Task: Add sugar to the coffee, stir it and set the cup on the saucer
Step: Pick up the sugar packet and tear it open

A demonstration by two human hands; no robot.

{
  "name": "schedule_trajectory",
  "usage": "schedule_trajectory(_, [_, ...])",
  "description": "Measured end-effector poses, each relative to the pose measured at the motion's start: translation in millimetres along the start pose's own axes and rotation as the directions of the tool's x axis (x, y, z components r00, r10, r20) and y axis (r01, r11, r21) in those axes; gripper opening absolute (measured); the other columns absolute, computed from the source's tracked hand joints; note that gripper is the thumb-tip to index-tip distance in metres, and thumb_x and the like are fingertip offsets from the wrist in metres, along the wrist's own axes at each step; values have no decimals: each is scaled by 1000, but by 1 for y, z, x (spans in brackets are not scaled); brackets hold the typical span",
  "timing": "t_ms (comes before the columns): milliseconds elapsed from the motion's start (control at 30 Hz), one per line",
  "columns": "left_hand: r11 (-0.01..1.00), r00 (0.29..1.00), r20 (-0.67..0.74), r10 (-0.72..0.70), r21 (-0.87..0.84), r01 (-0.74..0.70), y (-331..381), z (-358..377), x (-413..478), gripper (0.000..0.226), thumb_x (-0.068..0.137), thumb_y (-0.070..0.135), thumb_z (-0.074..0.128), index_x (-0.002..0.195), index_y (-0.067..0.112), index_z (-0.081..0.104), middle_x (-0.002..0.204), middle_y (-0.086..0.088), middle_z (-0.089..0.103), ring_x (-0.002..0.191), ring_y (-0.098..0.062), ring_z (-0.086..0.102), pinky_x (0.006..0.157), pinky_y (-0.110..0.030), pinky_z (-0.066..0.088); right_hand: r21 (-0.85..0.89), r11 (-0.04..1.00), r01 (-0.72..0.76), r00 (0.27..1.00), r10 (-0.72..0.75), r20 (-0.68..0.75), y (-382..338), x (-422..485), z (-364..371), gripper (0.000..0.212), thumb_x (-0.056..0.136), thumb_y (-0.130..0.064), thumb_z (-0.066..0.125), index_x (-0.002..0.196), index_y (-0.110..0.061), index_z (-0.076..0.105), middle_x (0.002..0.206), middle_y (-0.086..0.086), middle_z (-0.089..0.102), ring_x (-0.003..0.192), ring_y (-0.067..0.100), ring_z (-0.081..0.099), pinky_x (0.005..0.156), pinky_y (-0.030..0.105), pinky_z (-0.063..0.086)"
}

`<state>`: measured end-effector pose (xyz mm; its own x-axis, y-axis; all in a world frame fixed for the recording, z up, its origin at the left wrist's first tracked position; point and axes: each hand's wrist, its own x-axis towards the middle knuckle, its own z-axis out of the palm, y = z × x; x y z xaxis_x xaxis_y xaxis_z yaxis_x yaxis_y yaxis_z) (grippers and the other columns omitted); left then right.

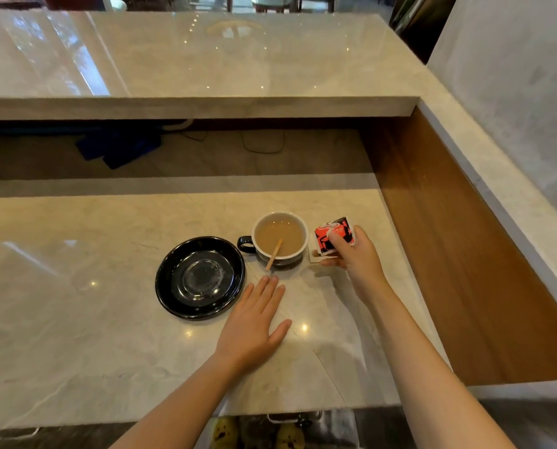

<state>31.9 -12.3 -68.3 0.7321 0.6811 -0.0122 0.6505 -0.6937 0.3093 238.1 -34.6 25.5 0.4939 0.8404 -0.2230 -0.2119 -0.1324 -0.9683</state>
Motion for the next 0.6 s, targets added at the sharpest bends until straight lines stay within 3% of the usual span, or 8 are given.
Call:
schedule_trajectory(167, [1000,1000,-10,-15,-10,15,0,2,0,64,91,60,18,144,32,-4,155,10,-10,137,1,-23,113,-26,-15,-147,988,-57,988,77,136,-12,23,3,16,94,-18,49,108,-12,45,77,8,73,64,25,70,54,35,60])
schedule_trajectory(300, [1000,1000,-21,-13,-5,13,0,2,0,64,90,60,18,144,32,-4,155,10,-9,137,1,-22,112,-24,-17,-322,945,56,987,-5,158,-21,36,4,18,88,-7,52,104,-14,49,94,6,64,65,13,69,47,21,52])
schedule_trajectory(433, [1000,1000,-24,-15,0,15,0,3,1,65,90,61,18,143,32,-5,155,10,-9,137,1,-23,111,-24,-17,-398,911,112,990,-69,122,-26,40,5,26,86,-11,58,109,-21,55,105,4,66,79,24,69,50,23,49])
schedule_trajectory(600, [1000,1000,-28,-5,6,5,1,2,1,65,91,61,17,143,31,-6,154,10,-11,137,0,-23,109,-22,-21,-391,913,115,993,-100,59,-16,35,10,18,87,-14,59,103,-23,59,99,3,67,58,10,64,45,15,45])
